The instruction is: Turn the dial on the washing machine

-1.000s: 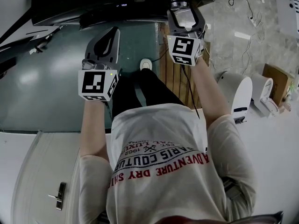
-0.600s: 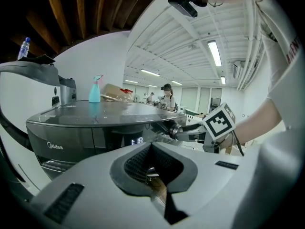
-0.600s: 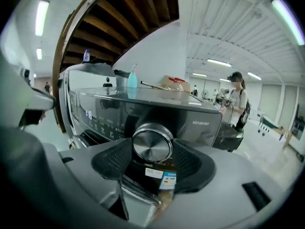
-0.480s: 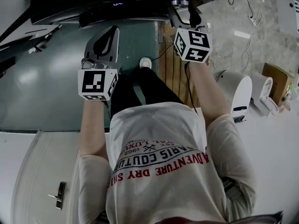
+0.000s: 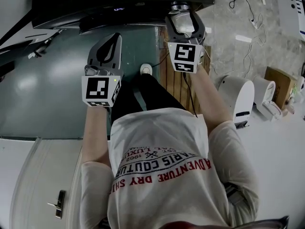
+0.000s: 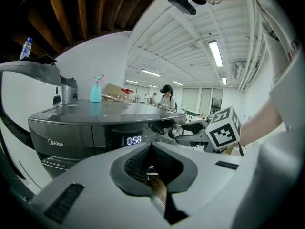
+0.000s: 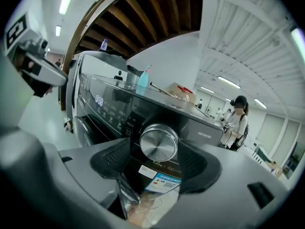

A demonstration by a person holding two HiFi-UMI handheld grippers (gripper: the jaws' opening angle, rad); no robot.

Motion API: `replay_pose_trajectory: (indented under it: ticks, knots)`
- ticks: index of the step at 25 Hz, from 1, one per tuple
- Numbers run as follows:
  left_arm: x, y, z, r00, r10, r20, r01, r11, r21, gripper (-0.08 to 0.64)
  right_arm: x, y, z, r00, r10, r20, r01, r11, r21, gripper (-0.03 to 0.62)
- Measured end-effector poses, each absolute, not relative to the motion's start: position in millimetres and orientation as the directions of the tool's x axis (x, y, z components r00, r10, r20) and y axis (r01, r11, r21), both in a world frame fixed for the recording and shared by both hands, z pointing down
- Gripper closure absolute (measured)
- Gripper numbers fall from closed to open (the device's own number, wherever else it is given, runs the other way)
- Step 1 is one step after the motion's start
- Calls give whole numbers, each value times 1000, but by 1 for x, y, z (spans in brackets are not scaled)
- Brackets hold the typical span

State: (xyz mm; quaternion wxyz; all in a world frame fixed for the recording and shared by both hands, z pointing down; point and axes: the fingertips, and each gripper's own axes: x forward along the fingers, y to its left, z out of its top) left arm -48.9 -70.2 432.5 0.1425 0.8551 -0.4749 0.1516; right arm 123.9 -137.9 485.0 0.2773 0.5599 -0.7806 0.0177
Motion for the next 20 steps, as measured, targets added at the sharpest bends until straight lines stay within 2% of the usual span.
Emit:
replay_pose_trajectory:
  ticks: [5, 8, 15, 20]
  knots:
    - [-52, -73, 431, 500, -776, 385, -859, -502, 104, 544, 124, -145, 486, -157, -894, 419, -819, 355, 450, 288]
    - [-54, -73, 431, 500, -775, 385, -859, -501, 108, 544, 129, -147, 490, -125, -892, 434, -804, 347, 482, 311]
    - [-58, -76, 427, 494, -781, 382, -863, -495, 103, 545, 131, -148, 488, -155, -868, 473, -887, 333, 321, 316]
    - [-61, -78, 425, 490, -784, 381, -865, -491, 103, 545, 138, -149, 489, -183, -857, 481, -949, 283, 142, 316]
